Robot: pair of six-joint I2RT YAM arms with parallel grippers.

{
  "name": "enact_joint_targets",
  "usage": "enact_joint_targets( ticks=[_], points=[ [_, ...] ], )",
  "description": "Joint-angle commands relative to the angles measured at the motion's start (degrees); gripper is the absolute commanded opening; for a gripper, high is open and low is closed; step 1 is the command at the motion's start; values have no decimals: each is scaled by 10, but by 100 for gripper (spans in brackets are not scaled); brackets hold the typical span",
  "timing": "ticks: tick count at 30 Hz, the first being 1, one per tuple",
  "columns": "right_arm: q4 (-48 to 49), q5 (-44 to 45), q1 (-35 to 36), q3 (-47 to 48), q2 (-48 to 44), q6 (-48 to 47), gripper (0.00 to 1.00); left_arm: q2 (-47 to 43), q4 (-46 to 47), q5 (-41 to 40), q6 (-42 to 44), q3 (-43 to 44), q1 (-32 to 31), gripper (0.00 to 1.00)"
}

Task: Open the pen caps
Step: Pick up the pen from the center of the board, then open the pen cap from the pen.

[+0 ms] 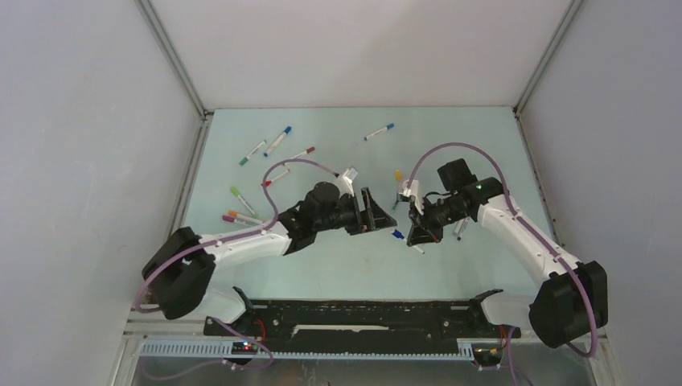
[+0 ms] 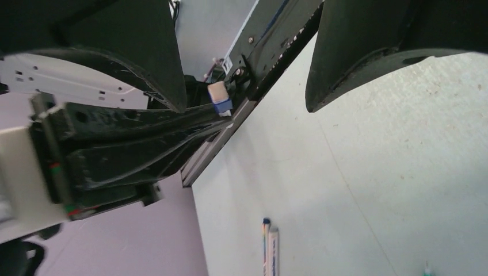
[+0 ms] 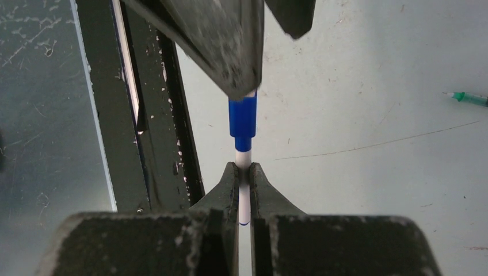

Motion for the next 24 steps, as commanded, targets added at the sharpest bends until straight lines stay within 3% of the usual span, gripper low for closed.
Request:
enact_joint_targets(
  ticks=[1,24],
  points=[
    [5,14,10,0,2,-8,0,30,31,47,-14,43,-13,76],
    [10,26,17,0,8,-3,0,96,61,104,-26,72,-35,38]
  ],
)
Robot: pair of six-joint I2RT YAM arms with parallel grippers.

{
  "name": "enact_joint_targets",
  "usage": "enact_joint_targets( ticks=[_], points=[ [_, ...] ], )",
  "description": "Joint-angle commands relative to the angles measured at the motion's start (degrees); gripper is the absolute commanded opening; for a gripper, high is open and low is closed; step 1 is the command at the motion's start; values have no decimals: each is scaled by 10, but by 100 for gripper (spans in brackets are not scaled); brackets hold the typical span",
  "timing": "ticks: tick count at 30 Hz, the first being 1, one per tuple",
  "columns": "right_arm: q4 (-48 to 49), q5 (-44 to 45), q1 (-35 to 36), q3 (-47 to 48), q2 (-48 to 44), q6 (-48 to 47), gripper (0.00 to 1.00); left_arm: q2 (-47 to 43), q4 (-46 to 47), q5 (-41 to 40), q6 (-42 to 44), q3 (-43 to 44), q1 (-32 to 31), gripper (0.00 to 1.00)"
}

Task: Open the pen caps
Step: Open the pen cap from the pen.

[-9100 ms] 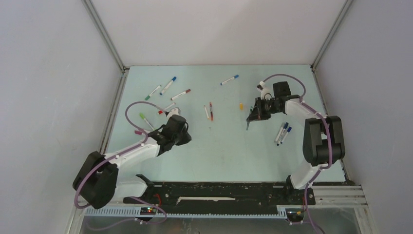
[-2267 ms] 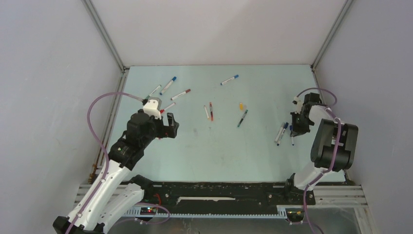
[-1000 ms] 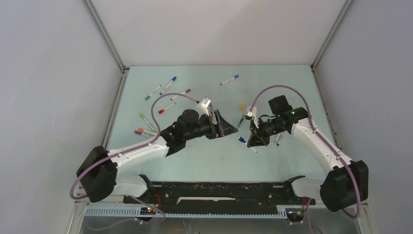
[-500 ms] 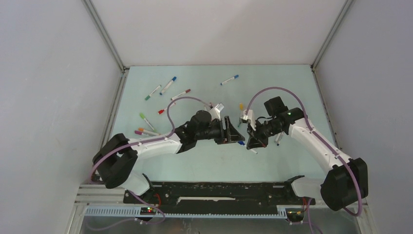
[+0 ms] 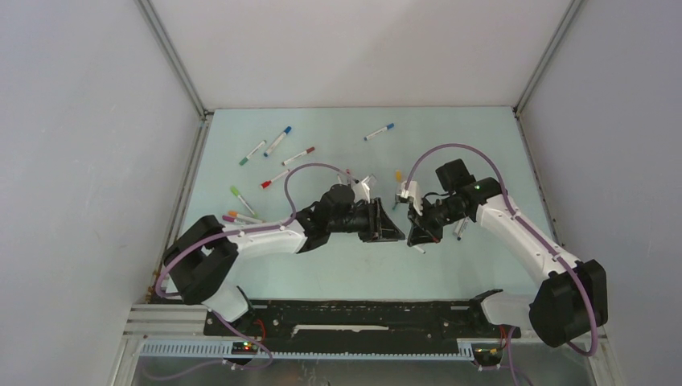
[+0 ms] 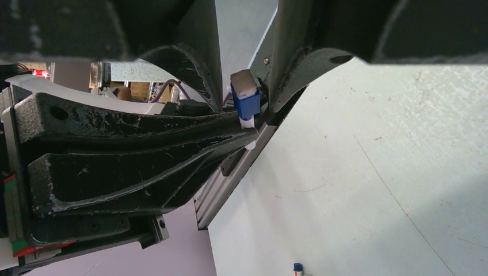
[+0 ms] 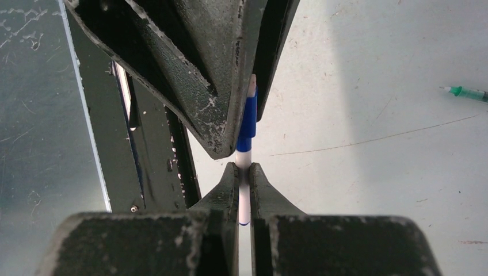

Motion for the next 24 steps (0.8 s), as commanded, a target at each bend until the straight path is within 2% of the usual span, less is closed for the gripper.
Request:
enact_joint_targets(
  ticks=[1,16,24],
  points=[
    [6,1,6,1,5,-4,0,5,23,19,-3,41,-4,36],
    [1,2,12,1,6,-9,0,16,29,37,0,43,-5,26],
    [-2,1,15,1,7,-14,0,20,44,46,-9,43,-4,36]
  ],
)
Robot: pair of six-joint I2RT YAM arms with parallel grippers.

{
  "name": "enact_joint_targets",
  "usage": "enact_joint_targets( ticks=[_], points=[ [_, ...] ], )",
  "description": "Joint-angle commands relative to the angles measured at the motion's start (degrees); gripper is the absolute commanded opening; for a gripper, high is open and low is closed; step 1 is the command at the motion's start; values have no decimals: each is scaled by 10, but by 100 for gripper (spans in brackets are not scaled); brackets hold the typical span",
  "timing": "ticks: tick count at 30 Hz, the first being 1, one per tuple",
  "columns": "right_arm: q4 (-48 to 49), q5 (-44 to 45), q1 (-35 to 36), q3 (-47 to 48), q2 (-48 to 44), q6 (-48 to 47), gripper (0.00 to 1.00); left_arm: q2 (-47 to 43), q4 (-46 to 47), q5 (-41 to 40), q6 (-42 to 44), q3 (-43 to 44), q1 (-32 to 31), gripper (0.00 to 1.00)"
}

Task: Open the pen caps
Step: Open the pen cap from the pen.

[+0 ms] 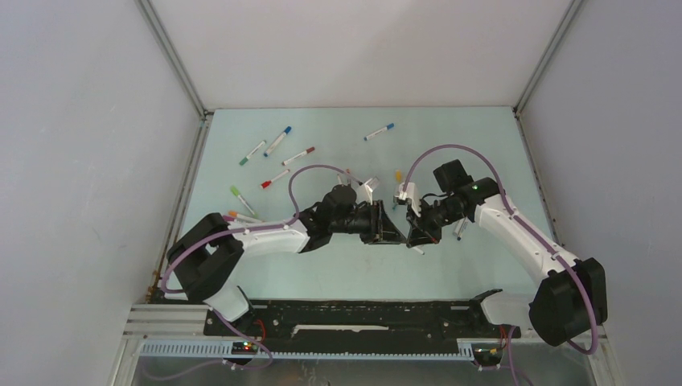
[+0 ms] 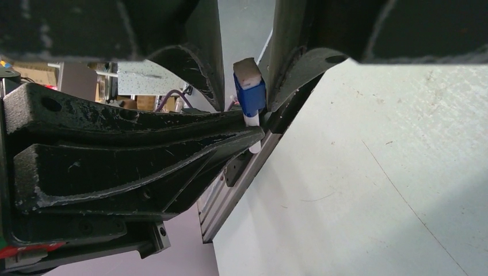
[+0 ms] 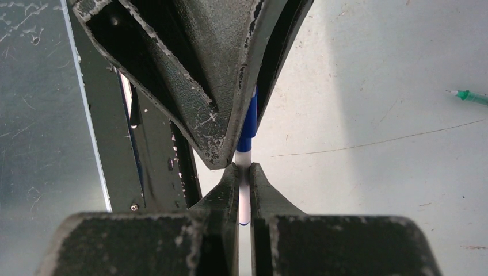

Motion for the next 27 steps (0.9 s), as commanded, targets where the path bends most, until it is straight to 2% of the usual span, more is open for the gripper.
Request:
enact_joint_targets(
  ticks=[1,10,12,17,20,22,24,27],
  points=[
    [-2,-1,6,1,2,-11,0,2,28,14,-6,41,-3,37],
    [-8,-1,12,1,7,-17,0,3,23,13,-6,43,-2,34],
    [-7,1,14,1,9,-18,0,2,23,15,-5,44,-2,28],
    [-5,5,15,1,7,-14,0,3,25,20,-5,44,-2,4],
    [-4,7,15,1,6,-11,0,0,26,21,-4,42,-2,0],
    [-3,4,9,1,2,-8,7,-5,28,16,-1,38,-2,0],
    [-5,-9,-5,2,-8,-2,20,-16,36,7,2,30,-1,0],
    [-24,-73,-64,14,-48,-1,36,-43,49,-18,13,8,1,0]
  ],
)
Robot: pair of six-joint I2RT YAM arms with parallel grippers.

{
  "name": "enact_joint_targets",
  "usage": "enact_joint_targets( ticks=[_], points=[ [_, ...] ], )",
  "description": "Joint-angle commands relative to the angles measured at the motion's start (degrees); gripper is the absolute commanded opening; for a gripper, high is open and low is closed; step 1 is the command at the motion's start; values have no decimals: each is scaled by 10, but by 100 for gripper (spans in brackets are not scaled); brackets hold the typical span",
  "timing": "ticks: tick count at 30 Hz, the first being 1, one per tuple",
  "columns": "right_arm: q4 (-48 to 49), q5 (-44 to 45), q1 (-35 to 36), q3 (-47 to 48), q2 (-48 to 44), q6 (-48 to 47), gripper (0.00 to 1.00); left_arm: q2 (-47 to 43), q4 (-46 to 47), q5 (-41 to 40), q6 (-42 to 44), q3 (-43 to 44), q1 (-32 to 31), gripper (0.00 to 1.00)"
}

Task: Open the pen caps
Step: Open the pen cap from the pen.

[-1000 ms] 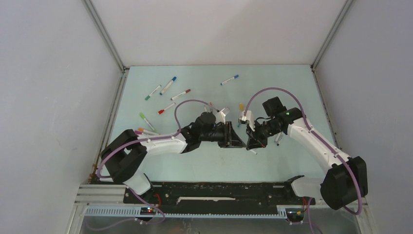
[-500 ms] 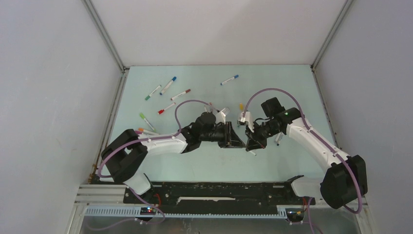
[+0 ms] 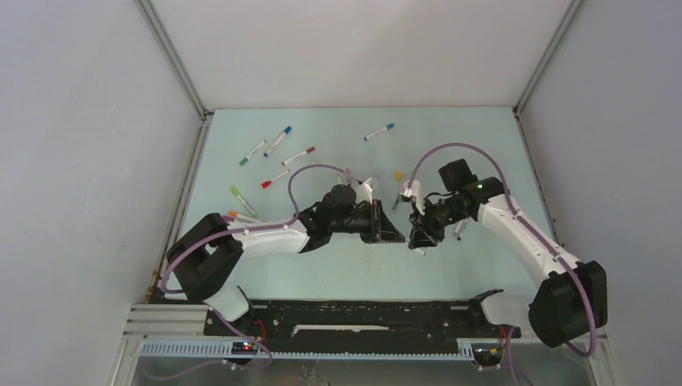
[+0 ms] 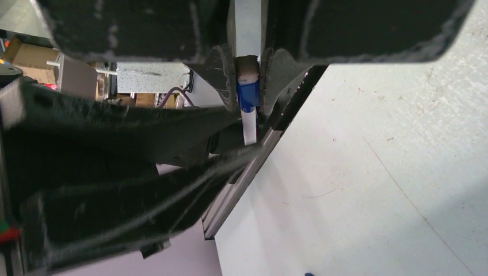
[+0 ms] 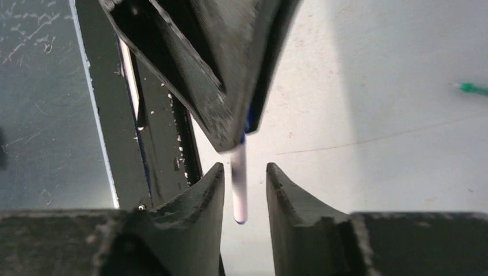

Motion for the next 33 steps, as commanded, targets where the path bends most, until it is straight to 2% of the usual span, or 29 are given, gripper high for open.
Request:
enact_joint_targets(
  ticks=[1,3,6,10,15,17,20,22,25,29,33],
  points=[
    [-22,-97,-85,19,-66,-1,43,-59,51,-31,22,-1,2,0],
    [-32,-160,-144,26,-100,2,52,-102,57,-68,52,-26,1,0],
    [-50,-232,-210,44,-143,3,60,-164,54,-146,103,-51,1,0],
    [-43,-282,-240,85,-189,37,64,-238,69,-233,173,-76,-5,0],
    [78,-413,-251,90,-222,198,68,-292,133,-356,269,-97,-37,0],
    [139,-448,-239,90,-206,323,68,-306,163,-410,317,-98,-60,0],
    [242,-407,-208,81,-191,497,69,-310,211,-487,394,-93,-103,0],
    [355,-371,-186,50,-196,639,69,-299,235,-533,441,-82,-124,0],
    [532,-323,-189,2,-189,849,68,-274,263,-579,493,-60,-151,0],
    [634,-240,-213,-44,-184,1074,66,-242,311,-624,547,-48,-177,0],
    [672,-183,-215,-92,-176,1202,67,-206,327,-637,570,-28,-190,0]
  ],
)
